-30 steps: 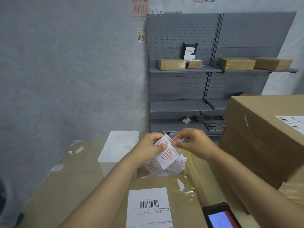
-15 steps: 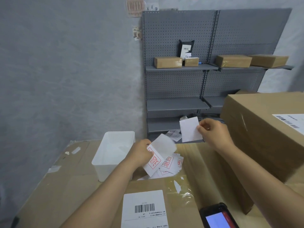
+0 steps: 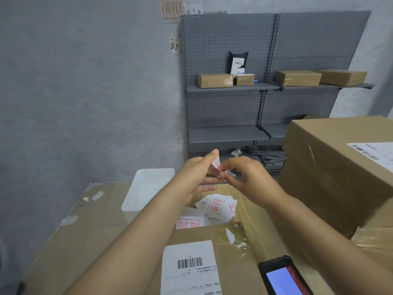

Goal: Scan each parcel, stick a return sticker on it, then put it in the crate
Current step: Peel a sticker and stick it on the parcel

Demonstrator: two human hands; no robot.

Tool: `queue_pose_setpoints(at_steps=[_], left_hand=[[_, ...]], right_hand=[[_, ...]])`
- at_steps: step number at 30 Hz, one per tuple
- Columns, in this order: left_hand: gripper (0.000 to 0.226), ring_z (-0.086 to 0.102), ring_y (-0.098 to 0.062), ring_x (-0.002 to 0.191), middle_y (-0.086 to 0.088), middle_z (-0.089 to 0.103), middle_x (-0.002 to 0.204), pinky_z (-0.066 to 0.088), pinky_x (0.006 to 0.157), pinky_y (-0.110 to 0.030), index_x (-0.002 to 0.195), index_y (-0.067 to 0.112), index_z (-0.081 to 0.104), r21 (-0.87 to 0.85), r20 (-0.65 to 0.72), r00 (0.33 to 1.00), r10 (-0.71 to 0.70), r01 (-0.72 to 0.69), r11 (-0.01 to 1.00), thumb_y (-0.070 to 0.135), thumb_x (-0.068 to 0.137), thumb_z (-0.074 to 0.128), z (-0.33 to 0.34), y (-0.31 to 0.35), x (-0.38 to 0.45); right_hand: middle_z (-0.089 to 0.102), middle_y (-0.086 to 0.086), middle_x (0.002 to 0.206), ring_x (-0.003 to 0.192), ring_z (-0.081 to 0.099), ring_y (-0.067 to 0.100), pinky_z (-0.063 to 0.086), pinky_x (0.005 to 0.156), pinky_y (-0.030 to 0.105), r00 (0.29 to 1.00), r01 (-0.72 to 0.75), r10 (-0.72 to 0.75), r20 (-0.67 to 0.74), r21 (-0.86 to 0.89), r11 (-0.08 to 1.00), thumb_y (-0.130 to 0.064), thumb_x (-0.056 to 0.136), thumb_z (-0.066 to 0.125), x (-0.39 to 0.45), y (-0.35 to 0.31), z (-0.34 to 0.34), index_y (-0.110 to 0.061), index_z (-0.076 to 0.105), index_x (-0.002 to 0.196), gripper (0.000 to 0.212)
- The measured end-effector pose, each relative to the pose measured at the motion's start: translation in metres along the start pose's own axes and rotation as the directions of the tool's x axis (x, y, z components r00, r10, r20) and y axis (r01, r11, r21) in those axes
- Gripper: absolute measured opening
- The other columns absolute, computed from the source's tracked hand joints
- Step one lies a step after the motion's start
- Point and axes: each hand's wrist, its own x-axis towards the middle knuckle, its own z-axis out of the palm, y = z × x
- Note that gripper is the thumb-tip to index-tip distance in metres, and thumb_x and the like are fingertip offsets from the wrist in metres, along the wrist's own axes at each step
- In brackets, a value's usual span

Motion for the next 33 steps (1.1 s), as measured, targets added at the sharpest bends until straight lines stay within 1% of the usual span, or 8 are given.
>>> queue_pose_setpoints(at_steps=[4,8,11,15,18,21,27,33], left_hand=[[0.025,0.074,-0.016,0.079,-0.006,0.073,0.101,0.06,0.071,-0.031,0.111,0.013,0.06,0.021,-0.103,0.994,0.032,-0.03,0.999,0.025,0.089,0.063,-0.01,-0.007,-0.007],[0.015,0.072,-0.017,0.088,-0.004,0.073,0.1,0.06,0.072,-0.03,0.105,0.014,0.062,0.028,-0.093,0.995,0.039,-0.037,0.999,0.017,0.09,0.063,-0.023,-0.013,-0.019],[0.017,0.073,-0.016,0.087,-0.002,0.075,0.096,0.06,0.075,-0.032,0.106,0.014,0.063,0.049,-0.062,0.998,0.03,-0.027,0.998,0.017,0.09,0.064,-0.03,-0.014,-0.03],[0.017,0.073,-0.013,0.081,-0.002,0.075,0.095,0.06,0.07,-0.028,0.107,0.014,0.063,0.087,-0.061,0.998,0.025,-0.02,0.996,0.018,0.091,0.063,-0.04,-0.018,-0.045],[0.016,0.071,-0.008,0.074,-0.003,0.074,0.096,0.055,0.058,-0.02,0.104,0.01,0.064,0.158,-0.085,0.996,0.031,-0.017,0.987,0.021,0.092,0.061,-0.043,-0.022,-0.055],[0.014,0.066,-0.01,0.078,-0.002,0.073,0.094,0.053,0.065,-0.022,0.094,0.01,0.066,0.298,-0.108,0.992,0.065,-0.03,0.954,0.023,0.09,0.063,-0.042,-0.031,-0.059],[0.004,0.063,-0.015,0.08,-0.002,0.07,0.098,0.056,0.067,-0.029,0.09,0.015,0.069,0.422,-0.073,0.997,0.019,0.014,0.907,0.013,0.086,0.069,-0.026,-0.054,-0.06],[0.047,0.061,-0.016,0.074,-0.009,0.066,0.11,0.047,0.057,-0.024,0.119,0.021,0.053,0.495,-0.057,0.998,-0.004,0.032,0.868,0.011,0.077,0.071,-0.015,-0.067,-0.056]], right_hand=[[0.06,-0.015,0.113,0.106,0.047,0.005,0.035,0.083,0.008,0.996,-0.073,0.07,0.057,0.045,0.996,-0.058,0.08,0.058,-0.003,-0.007,0.003,-0.026,0.065,0.116,0.048],[0.057,-0.011,0.119,0.11,0.054,0.01,0.045,0.092,0.028,0.91,-0.401,0.415,-0.006,0.25,0.882,-0.047,0.088,0.059,-0.006,-0.01,0.006,-0.02,0.058,0.123,0.044],[0.071,-0.004,0.098,0.091,0.065,0.02,0.05,0.079,0.032,0.866,-0.494,0.478,0.148,0.407,0.768,-0.039,0.088,0.062,-0.011,-0.013,0.007,-0.017,0.064,0.096,0.023],[0.072,0.007,0.092,0.078,0.056,0.022,0.043,0.07,0.035,0.863,-0.493,0.468,0.189,0.512,0.703,-0.034,0.089,0.064,-0.017,-0.028,0.007,-0.013,0.064,0.079,0.023],[0.073,0.002,0.087,0.073,0.057,0.023,0.04,0.067,0.035,0.849,-0.525,0.481,0.217,0.438,0.73,-0.036,0.09,0.061,-0.023,-0.036,0.01,-0.014,0.062,0.077,0.025],[0.074,-0.005,0.084,0.079,0.068,0.02,0.041,0.064,0.029,0.807,-0.591,0.529,0.264,0.396,0.703,-0.031,0.093,0.056,-0.034,-0.037,0.01,-0.012,0.06,0.078,0.025],[0.072,-0.006,0.08,0.068,0.057,0.011,0.04,0.062,0.025,0.731,-0.681,0.612,0.302,0.274,0.679,-0.031,0.095,0.053,-0.064,-0.035,0.009,-0.011,0.062,0.08,0.027],[0.068,0.001,0.082,0.066,0.052,0.012,0.033,0.055,0.024,0.669,-0.723,0.673,0.315,0.068,0.688,-0.034,0.093,0.056,-0.083,-0.031,0.019,-0.012,0.059,0.084,0.024]])
